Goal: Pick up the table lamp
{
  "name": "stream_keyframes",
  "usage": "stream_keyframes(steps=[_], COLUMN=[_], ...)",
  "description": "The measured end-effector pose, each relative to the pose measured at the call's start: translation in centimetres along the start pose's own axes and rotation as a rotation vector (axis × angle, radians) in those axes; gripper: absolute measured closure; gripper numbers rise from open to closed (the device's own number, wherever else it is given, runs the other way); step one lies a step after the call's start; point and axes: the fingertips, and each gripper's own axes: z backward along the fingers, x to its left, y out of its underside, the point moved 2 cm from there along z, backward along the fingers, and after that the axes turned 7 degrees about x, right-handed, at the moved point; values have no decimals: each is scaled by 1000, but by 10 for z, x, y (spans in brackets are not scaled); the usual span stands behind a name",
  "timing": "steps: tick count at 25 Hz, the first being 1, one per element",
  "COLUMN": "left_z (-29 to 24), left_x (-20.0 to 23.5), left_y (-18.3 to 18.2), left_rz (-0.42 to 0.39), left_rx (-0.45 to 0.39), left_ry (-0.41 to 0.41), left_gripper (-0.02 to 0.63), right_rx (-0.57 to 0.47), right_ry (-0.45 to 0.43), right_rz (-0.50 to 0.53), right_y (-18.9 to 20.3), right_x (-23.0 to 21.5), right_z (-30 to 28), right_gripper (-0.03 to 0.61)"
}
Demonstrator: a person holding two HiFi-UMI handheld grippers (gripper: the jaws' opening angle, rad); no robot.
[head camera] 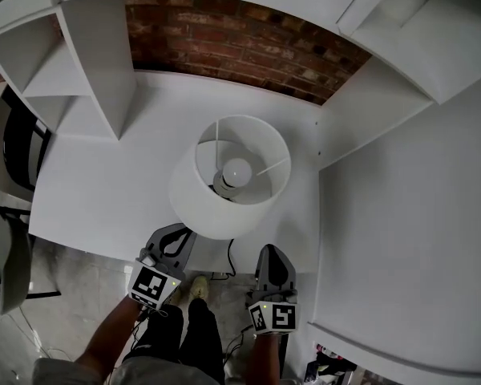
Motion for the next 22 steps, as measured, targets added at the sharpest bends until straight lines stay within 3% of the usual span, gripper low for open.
stream_keyframes(steps=[12, 22], left_z=[-41, -67], left_x=[-1, 0], left_y=[27, 28], left_rz=[-14, -28], left_rx=[-45, -36], left_ry=[-20, -16], left_gripper=[611, 589], right_rx=[-32, -45], right_ry=[-8, -4], right_rz=[-8, -15], right_y=[41, 47], right_x=[-28, -42], right_z=[-15, -22], right_gripper=[561, 561])
